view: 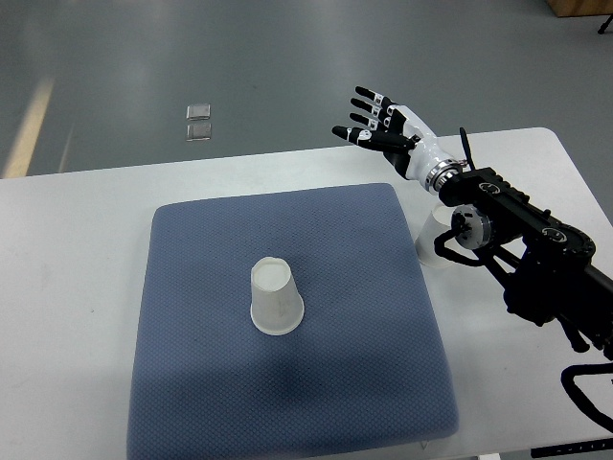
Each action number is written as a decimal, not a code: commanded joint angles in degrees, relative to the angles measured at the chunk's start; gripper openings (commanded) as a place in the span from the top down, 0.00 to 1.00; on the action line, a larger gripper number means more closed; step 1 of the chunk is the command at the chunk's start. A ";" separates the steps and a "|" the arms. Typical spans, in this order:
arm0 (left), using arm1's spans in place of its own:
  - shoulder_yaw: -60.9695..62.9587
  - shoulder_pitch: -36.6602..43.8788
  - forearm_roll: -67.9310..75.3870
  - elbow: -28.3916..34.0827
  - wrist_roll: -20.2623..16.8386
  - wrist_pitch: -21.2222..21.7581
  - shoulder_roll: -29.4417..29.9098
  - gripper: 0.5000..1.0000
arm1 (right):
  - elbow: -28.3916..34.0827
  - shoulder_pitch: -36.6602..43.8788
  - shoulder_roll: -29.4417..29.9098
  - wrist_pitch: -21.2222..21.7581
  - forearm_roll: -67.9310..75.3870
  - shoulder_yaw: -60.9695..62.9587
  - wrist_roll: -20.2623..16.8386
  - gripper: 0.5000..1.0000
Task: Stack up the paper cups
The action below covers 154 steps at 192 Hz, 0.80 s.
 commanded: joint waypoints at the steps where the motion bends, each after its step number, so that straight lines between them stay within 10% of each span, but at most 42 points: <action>1: 0.02 0.09 0.00 0.00 -0.02 0.00 0.00 0.00 | 0.02 0.19 -0.56 0.34 0.02 0.00 -0.07 0.14; 154: 0.02 0.00 0.00 0.00 -0.02 0.00 0.00 0.00 | 12.41 0.02 -25.17 27.59 -29.96 -4.57 0.46 0.16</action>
